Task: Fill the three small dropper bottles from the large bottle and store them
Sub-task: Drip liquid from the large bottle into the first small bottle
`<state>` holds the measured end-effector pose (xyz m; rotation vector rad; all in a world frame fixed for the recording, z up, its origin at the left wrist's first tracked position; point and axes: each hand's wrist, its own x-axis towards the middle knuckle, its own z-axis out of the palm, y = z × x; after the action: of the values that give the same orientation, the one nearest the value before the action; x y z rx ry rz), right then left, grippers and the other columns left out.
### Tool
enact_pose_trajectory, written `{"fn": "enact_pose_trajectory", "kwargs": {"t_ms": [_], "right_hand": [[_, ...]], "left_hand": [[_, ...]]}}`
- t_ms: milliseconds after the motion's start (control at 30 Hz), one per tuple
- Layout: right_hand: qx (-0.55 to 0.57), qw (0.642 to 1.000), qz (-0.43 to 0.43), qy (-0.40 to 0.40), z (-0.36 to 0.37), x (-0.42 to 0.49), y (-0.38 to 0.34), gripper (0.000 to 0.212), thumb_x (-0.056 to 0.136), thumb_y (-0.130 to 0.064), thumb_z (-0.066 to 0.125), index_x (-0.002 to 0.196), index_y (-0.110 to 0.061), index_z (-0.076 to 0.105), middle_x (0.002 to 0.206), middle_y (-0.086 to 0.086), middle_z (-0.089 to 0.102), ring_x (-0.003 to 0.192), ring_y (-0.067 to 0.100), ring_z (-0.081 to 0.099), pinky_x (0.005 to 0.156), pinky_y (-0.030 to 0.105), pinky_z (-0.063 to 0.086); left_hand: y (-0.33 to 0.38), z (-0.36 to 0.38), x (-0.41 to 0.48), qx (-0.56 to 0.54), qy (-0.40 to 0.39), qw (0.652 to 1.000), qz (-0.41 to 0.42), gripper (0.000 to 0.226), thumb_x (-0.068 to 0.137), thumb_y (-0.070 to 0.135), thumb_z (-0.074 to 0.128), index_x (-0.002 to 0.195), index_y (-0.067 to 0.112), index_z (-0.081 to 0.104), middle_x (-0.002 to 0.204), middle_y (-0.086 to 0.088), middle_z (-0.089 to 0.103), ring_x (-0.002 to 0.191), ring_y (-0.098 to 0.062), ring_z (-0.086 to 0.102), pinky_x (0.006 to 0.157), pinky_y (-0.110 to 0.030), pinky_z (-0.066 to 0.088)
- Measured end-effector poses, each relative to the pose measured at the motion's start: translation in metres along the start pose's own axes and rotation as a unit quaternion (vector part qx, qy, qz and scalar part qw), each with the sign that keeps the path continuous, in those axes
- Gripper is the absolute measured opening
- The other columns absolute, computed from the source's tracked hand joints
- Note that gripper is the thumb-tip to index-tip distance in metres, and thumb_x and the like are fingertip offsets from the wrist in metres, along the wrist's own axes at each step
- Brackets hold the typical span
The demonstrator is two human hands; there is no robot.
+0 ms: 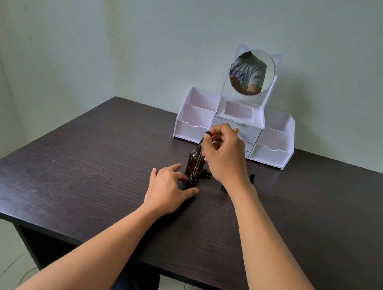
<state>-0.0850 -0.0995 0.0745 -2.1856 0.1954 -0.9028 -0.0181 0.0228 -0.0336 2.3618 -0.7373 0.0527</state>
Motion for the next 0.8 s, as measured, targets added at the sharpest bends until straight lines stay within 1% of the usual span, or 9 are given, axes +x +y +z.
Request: {"fn": "enact_pose_trajectory", "kwargs": {"t_ms": [433, 800], "right_hand": [[0.001, 1.000, -0.005, -0.008, 0.0009, 0.0005, -0.0001, 0.004, 0.095, -0.022, 0.060, 0.096, -0.021, 0.057, 0.083, 0.000, 0.062, 0.071, 0.023, 0.067, 0.064, 0.047, 0.060], [0.005, 1.000, -0.001, -0.020, 0.0021, 0.0013, -0.0002, 0.003, 0.096, -0.021, 0.061, 0.095, -0.019, 0.058, 0.082, -0.001, 0.061, 0.071, 0.023, 0.067, 0.066, 0.046, 0.061]], "left_hand": [[-0.0009, 0.0009, 0.0007, -0.006, 0.000, 1.000, 0.002, 0.049, 0.079, 0.062, 0.069, 0.116, 0.030, 0.070, 0.155, 0.002, 0.039, 0.142, -0.018, 0.035, 0.119, -0.052, 0.010], [-0.0011, 0.0010, 0.0004, -0.007, 0.001, 1.000, 0.002, 0.048, 0.079, 0.061, 0.069, 0.116, 0.030, 0.070, 0.155, 0.002, 0.039, 0.142, -0.017, 0.035, 0.120, -0.052, 0.010]]}}
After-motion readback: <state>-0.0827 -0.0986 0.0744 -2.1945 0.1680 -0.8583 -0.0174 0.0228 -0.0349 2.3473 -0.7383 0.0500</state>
